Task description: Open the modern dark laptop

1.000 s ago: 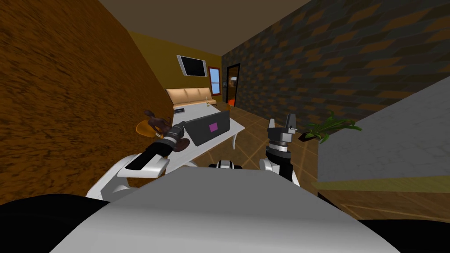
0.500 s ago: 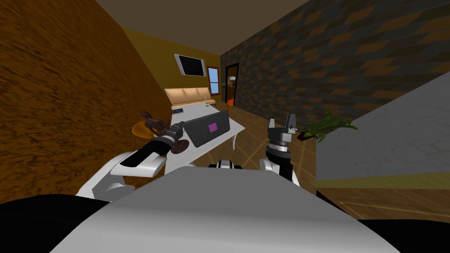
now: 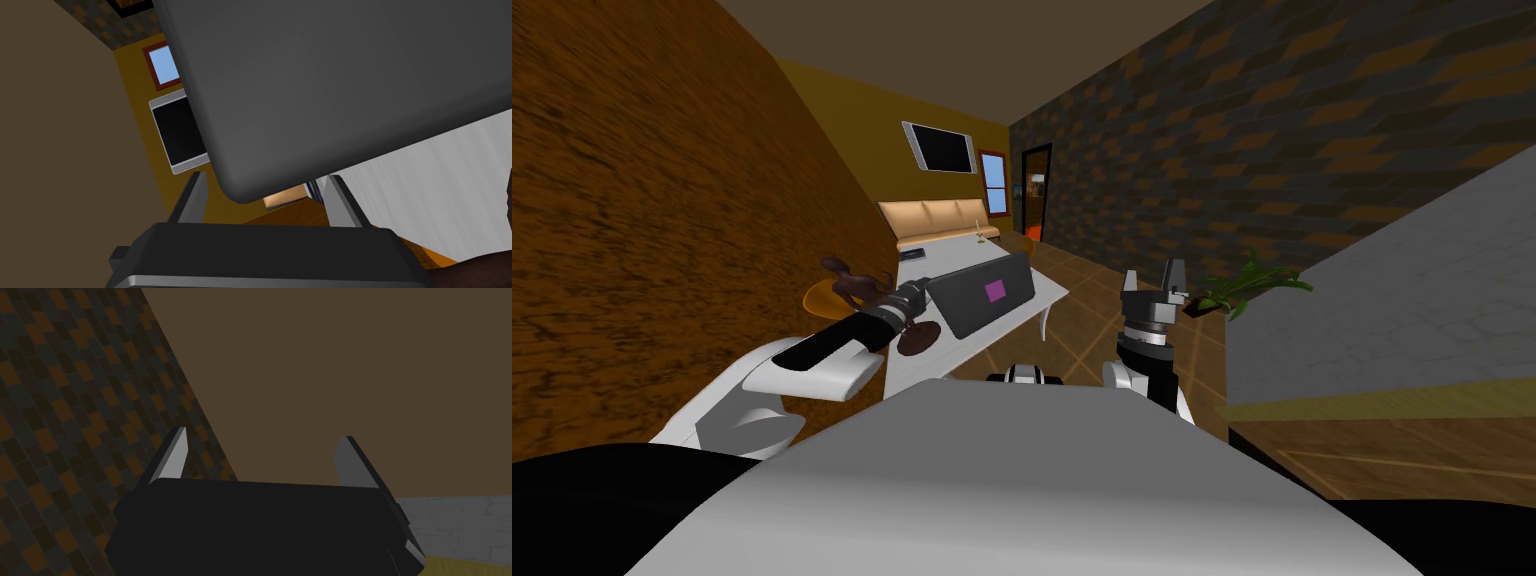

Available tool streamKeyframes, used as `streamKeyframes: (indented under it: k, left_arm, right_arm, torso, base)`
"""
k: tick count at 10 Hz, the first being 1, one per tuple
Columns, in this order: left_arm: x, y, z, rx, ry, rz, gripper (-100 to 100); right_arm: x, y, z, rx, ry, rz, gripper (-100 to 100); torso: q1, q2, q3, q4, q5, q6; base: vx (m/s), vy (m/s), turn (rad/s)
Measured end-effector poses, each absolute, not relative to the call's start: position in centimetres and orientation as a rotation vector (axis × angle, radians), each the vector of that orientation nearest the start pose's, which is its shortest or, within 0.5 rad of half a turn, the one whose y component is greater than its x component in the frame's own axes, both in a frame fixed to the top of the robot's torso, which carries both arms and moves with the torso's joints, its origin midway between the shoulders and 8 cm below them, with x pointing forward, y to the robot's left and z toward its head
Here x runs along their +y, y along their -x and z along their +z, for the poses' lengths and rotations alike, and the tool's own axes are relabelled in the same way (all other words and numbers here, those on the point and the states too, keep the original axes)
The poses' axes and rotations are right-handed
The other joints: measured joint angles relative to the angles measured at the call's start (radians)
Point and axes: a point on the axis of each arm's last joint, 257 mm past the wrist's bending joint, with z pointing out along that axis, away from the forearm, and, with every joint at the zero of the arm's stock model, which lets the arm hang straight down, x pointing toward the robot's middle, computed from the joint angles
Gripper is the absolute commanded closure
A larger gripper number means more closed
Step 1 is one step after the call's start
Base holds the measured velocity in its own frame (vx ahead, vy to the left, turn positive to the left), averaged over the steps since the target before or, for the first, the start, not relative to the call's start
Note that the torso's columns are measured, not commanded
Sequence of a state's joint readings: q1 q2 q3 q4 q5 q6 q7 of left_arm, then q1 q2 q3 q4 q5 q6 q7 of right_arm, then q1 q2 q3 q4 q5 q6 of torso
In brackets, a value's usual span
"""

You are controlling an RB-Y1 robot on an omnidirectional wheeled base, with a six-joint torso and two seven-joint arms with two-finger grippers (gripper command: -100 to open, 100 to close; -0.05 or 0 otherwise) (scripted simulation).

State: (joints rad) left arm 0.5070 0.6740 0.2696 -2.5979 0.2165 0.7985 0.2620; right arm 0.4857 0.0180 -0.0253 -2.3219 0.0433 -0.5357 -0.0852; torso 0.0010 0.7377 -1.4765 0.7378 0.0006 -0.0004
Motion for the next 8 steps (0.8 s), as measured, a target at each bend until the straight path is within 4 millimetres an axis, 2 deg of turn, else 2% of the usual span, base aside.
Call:
streamKeyframes:
  k: [5,8]
  left_arm:
    - [36.6,-37.9,-8.5,1.482,1.250,-0.780,100]
    - [36.6,-37.5,-9.7,1.508,1.342,-0.794,100]
  right_arm:
    - [-27.9,-32.9,5.4,0.539,-0.596,1.354,0]
    - [-27.9,-32.9,5.4,0.539,-0.596,1.354,0]
  torso:
    - [-0.002,0.001,0.001,0.000,0.000,0.001]
    - [0.002,-0.003,-0.001,-0.002,0.002,0.000]
  base:
    - [0.026,0.031,-0.042]
    - [0.046,0.069,-0.052]
